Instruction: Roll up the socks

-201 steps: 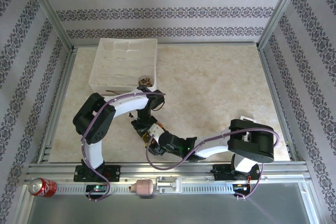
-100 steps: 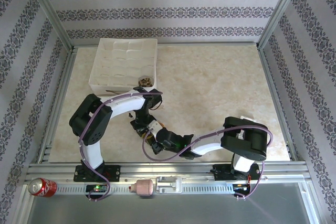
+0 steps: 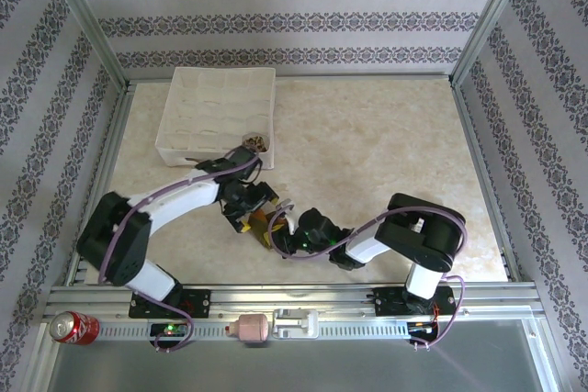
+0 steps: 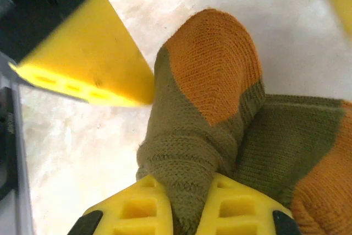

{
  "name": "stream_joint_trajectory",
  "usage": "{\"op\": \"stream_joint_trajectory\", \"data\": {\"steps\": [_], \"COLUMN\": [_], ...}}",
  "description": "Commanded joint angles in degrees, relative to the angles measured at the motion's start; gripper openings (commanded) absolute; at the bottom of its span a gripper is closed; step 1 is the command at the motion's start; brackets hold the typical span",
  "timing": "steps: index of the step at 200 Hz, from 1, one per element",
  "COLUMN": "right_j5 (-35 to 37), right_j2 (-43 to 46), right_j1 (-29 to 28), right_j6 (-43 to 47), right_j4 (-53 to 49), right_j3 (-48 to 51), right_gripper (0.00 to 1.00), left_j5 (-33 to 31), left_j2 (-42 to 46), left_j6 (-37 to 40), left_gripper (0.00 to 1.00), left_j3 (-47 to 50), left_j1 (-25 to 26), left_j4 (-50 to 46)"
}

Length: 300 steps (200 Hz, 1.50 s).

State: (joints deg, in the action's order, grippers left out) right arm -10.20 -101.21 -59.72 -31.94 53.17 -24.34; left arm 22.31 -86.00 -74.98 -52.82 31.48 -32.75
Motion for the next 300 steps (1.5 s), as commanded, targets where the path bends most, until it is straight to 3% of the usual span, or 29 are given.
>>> {"op": "stream_joint_trajectory", "data": {"steps": [1, 47, 119, 164, 190, 220, 230, 252, 275, 300], "right_j5": [-7.6, -16.4, -24.8, -27.3, -27.3, -27.6, -27.5, -25.5, -19.5, -9.7], "right_j2": [-6.1, -10.0, -15.5, -17.7, -17.5, -14.7, -13.2, -6.4, 5.7, 20.5], "right_j1": [2.8, 8.5, 14.8, 15.9, 16.1, 17.3, 17.7, 17.9, 17.4, 14.6], "right_j6": [-3.5, -5.3, -6.3, -6.7, -5.8, -0.1, 4.1, 15.2, 22.0, 26.6], "right_j4": [-10.7, -4.6, -2.6, -3.1, -4.5, -13.4, -19.7, -33.2, -32.5, -32.3], "right_j3": [6.6, 8.7, 8.8, 7.3, 6.3, 1.1, -2.1, -9.5, -7.4, -1.3], "right_gripper": [0.0, 0.0, 0.0, 0.0, 0.0, 0.0, 0.0, 0.19, 0.36, 0.54], "left_j5": [4.2, 10.2, 11.5, 10.4, 9.3, 8.4, 7.1, 3.9, 0.8, -1.7], "left_j2": [5.7, 11.8, 9.3, 0.3, -5.9, -6.7, -4.5, 1.2, 2.7, -2.6], "left_j6": [2.2, 4.8, 5.3, 4.9, 3.5, 1.2, 1.2, -0.8, -5.0, -6.4], "left_gripper": [0.85, 0.66, 0.66, 0.62, 0.44, 0.0, 0.0, 0.0, 0.0, 0.0], "left_j3": [5.6, 15.0, 19.1, 18.4, 18.0, 19.4, 19.6, 19.4, 16.3, 8.5], "left_j1": [-2.2, -2.8, -1.4, 1.8, 2.7, 3.1, 3.3, 3.8, 5.0, 5.7], "left_j4": [12.2, 17.3, 22.3, 27.9, 29.8, 26.2, 22.0, 11.7, 4.3, -5.0]}}
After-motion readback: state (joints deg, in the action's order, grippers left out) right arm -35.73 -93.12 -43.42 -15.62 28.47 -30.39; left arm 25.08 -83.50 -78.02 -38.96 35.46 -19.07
